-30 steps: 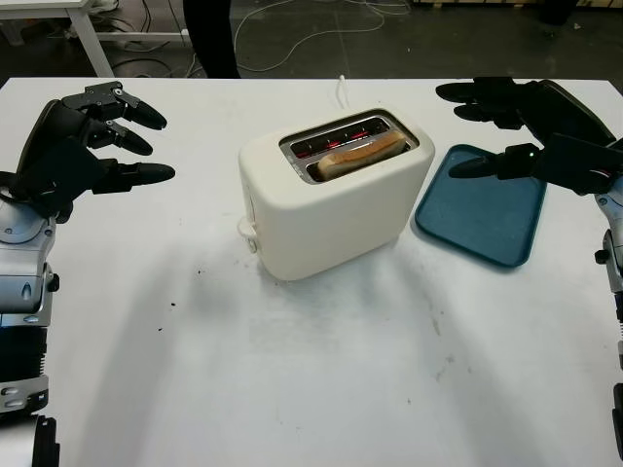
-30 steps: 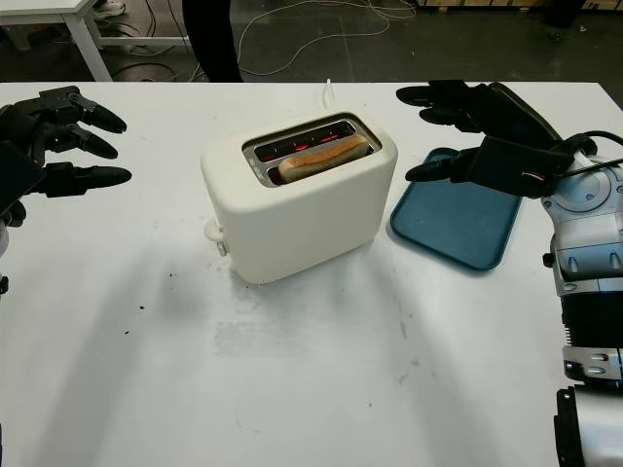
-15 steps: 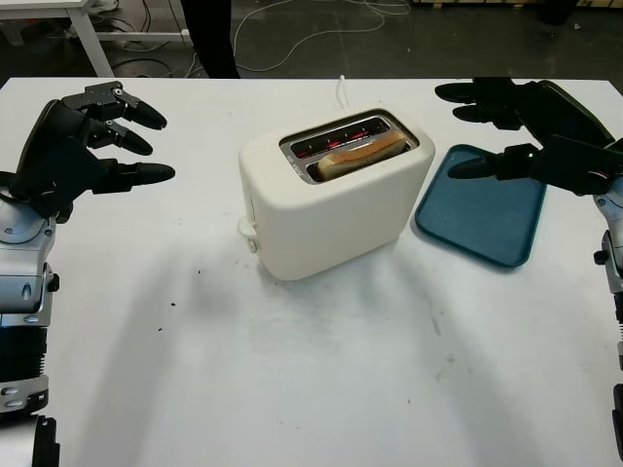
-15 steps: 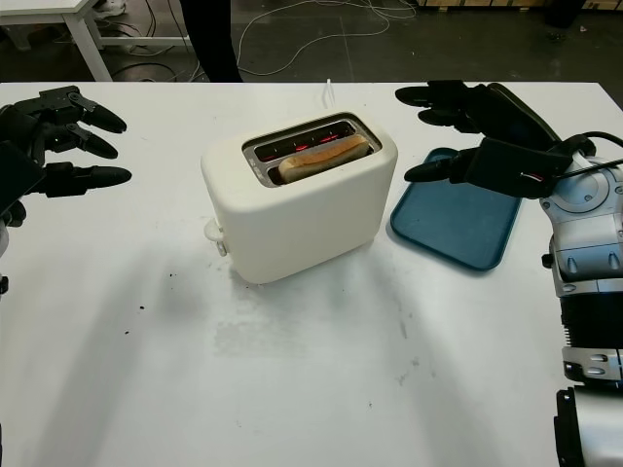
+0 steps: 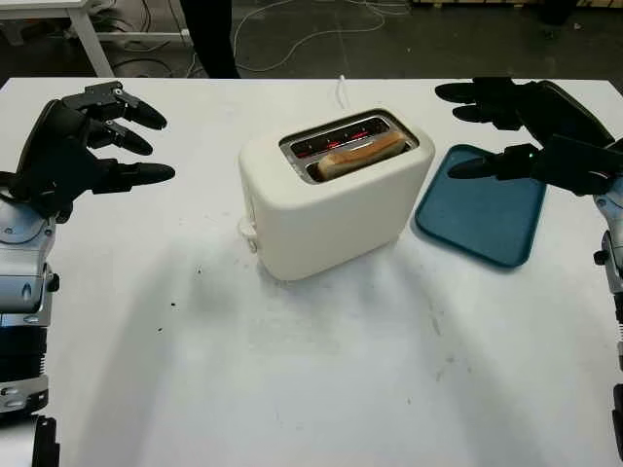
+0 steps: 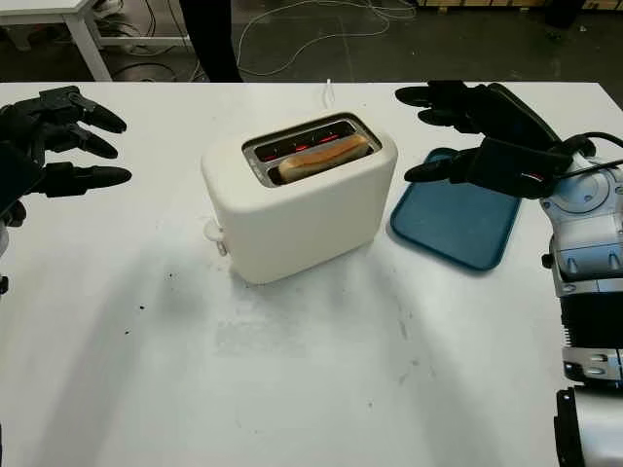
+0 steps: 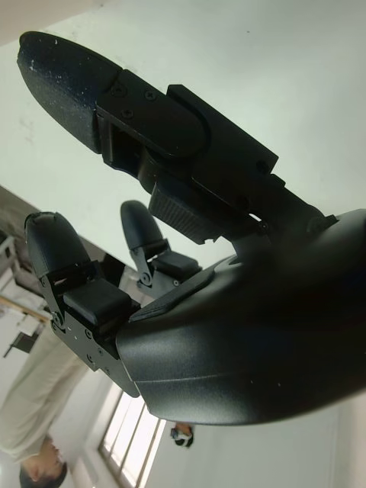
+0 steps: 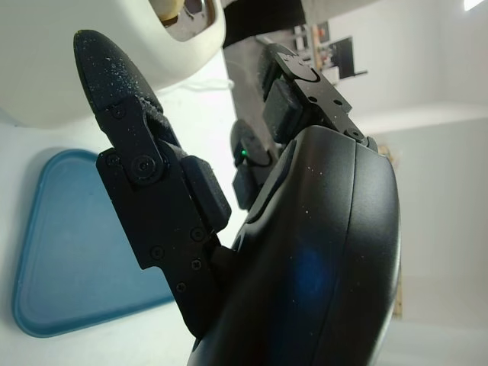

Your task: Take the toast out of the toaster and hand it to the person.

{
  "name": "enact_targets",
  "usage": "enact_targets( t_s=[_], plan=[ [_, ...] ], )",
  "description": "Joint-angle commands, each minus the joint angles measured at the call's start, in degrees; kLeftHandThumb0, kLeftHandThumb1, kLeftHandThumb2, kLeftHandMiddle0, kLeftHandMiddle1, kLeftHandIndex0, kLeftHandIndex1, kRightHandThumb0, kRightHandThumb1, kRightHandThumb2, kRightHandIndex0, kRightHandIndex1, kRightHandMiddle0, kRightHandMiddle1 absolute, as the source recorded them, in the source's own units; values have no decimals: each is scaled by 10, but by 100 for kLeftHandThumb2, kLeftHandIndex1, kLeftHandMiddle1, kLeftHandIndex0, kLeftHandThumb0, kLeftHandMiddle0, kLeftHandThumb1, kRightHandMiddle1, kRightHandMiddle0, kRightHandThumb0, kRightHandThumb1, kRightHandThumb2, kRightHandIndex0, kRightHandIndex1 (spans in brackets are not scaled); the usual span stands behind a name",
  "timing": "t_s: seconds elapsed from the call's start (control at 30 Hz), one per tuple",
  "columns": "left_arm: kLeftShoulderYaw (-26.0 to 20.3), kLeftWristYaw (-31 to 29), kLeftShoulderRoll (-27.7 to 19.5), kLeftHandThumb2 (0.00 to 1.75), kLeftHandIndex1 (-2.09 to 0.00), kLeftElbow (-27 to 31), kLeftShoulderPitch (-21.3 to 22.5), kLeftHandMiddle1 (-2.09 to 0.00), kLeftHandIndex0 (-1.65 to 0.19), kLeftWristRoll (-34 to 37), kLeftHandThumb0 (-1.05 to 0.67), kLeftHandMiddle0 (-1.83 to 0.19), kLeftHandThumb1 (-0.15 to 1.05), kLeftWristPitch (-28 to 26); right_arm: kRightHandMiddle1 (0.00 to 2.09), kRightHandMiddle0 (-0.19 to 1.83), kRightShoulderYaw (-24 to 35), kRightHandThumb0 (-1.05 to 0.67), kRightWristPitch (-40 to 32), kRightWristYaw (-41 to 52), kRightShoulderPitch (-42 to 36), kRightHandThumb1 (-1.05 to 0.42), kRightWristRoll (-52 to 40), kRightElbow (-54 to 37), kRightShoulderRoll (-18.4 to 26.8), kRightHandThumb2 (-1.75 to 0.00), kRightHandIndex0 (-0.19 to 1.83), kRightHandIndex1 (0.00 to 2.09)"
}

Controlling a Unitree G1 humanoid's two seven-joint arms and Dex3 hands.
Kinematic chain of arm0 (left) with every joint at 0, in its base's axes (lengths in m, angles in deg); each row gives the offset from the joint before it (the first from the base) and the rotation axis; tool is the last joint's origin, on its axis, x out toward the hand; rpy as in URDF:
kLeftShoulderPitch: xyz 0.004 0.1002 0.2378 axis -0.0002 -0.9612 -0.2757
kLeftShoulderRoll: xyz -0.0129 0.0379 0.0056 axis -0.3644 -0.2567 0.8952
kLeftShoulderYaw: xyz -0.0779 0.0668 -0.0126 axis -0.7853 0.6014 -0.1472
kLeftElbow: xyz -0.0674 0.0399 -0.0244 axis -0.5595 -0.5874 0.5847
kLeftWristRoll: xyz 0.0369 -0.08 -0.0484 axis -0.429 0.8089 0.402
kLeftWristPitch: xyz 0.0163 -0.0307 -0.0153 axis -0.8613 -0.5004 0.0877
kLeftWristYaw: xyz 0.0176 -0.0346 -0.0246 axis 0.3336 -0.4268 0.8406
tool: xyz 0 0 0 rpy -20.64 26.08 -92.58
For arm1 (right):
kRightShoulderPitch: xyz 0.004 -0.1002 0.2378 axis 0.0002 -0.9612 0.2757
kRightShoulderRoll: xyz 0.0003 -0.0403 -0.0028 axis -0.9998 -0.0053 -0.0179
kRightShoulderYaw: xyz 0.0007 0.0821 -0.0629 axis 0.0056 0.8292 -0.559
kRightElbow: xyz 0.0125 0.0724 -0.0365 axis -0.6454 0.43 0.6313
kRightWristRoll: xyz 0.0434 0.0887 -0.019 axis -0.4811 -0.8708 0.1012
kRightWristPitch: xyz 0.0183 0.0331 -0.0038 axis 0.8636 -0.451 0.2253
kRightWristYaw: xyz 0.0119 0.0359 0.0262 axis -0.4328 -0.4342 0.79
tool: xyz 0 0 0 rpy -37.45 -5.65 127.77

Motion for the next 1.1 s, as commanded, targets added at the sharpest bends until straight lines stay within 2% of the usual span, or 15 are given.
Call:
enact_targets(
  t_s=[0.0, 0.7, 0.83, 1.07],
  plan=[
    [-6, 1, -4, 0, -104, 7, 1, -116, -57, 3, -105, -56, 61, -3, 0, 46, 1, -82, 3, -2, -3, -77, -1, -2, 3, 0, 51, 3],
    [-5, 1, -4, 1, -104, 4, 1, -116, -58, 2, -105, -57, 62, 6, 0, 44, 3, -78, -6, 7, -1, -76, -12, -5, 1, 0, 48, 1],
    [-5, 2, -3, 0, -104, 6, 1, -117, -58, 3, -105, -57, 61, 2, 1, 46, 0, -83, 1, 1, -1, -77, -3, -4, 3, 0, 50, 2],
    [-5, 3, -2, 0, -105, 5, 3, -116, -58, 2, -105, -57, 61, 3, 1, 46, 3, -78, 0, 4, -1, -76, -8, -4, 2, 0, 50, 2]
  ],
)
